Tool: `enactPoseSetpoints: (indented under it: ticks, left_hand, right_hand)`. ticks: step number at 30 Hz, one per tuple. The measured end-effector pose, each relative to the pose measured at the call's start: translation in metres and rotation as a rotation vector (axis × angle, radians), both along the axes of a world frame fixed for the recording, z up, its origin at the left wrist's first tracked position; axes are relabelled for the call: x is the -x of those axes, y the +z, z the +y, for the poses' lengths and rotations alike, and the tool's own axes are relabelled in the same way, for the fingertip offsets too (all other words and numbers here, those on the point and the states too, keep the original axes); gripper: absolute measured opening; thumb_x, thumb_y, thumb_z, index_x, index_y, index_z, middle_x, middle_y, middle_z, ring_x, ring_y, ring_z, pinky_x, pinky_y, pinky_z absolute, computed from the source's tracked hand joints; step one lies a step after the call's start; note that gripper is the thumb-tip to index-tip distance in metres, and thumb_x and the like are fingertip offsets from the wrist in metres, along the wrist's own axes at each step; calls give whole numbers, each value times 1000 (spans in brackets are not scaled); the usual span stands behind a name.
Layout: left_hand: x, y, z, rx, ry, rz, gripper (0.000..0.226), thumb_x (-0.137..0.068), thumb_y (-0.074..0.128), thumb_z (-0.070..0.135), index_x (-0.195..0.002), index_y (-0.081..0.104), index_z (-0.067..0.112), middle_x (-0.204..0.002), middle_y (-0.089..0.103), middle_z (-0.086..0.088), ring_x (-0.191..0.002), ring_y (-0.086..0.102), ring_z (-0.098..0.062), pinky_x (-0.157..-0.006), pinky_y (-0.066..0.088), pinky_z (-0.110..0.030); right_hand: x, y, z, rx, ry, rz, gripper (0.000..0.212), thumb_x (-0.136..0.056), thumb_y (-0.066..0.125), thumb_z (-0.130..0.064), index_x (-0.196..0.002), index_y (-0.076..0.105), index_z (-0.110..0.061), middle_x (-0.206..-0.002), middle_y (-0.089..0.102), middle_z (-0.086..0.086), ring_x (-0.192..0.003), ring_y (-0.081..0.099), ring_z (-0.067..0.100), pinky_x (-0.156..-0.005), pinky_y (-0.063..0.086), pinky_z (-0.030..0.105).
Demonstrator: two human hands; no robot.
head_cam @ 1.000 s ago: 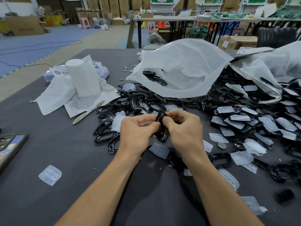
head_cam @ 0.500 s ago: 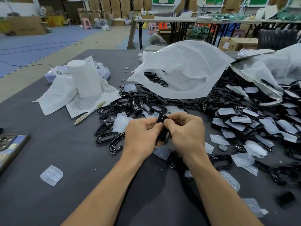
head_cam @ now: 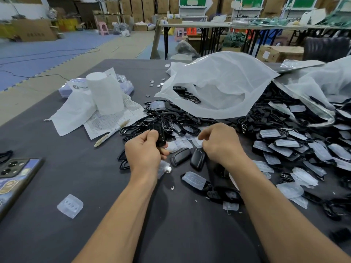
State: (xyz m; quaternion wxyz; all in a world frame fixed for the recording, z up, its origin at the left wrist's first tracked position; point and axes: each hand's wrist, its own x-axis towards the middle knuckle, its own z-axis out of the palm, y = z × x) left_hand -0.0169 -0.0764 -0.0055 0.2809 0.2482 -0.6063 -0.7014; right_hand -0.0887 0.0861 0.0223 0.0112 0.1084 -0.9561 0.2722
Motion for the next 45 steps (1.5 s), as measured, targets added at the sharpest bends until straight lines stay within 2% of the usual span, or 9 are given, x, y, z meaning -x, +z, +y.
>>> enactPoseSetpoints:
  ticks: [4,14,19,24,28,32,35,42,45]
  left_hand:
    - [-1,1,-2,-3,2,-3,36,-102,60,11,-68,73,13,-52,66,-5,-38,55,-11,-36,42,-21]
    - [-1,1,5,29,-48,-6,28,-100,65,15,-73,76,16,-54,65,-9,-36,54,-13,-37,43,-21]
    - [-3,2,8,15,-69,-24,14,-101,65,17,-99,78,13,-52,64,-9,-35,52,-11,-34,41,-21]
    - [-3,0,9,98,-86,-22,29,-99,64,17,-73,77,19,-58,66,-22,-36,54,-15,-35,43,-22]
    - [-2,-1,11,180,-88,-16,21,-98,66,18,-82,79,24,-61,69,-18,-37,59,-15,-36,44,-24]
    - [-3,0,13,237,-115,-14,41,-96,66,17,-64,75,40,-58,63,-14,-38,61,-16,-38,46,-29]
    - [-3,0,18,218,-230,13,26,-99,64,12,-78,79,19,-59,67,-14,-40,60,-17,-40,48,-26]
    - [-2,1,25,84,-388,38,18,-103,61,10,-110,77,7,-73,76,-5,-53,64,-11,-49,49,-17]
    - [-5,4,24,52,-486,73,29,-104,57,9,-92,82,16,-74,75,-3,-58,64,-10,-52,48,-16]
  right_hand:
    - [17,6,-14,-347,126,40,23,-90,66,-19,-110,75,-25,-120,72,2,-118,62,29,-106,46,40]
    - [16,11,-10,-322,186,54,13,-86,73,-16,-92,81,-25,-102,77,4,-104,69,28,-96,54,40]
    - [9,8,-13,-390,127,197,16,-88,68,-17,-93,78,-28,-101,77,-2,-103,68,25,-97,45,36]
    - [-3,1,-5,25,-11,87,22,-83,65,-15,-71,78,-30,-80,77,-8,-88,70,21,-97,50,37]
    - [-13,-1,1,517,-142,-32,28,-81,76,-19,-68,77,-43,-65,72,-22,-70,67,-4,-67,49,18]
    - [-23,-12,2,516,-147,84,22,-81,78,-19,-66,79,-36,-65,69,-30,-71,66,-11,-63,44,2]
    - [-30,-17,-2,615,-185,251,9,-83,78,-25,-78,81,-32,-73,70,-34,-72,68,-10,-71,51,6]
    - [-40,-18,-11,964,-76,-111,17,-80,80,-11,-76,83,-27,-70,77,-1,-66,72,16,-71,59,35]
    - [-42,-14,-3,1153,12,-314,27,-87,73,4,-71,82,-17,-66,74,8,-56,67,14,-54,51,22]
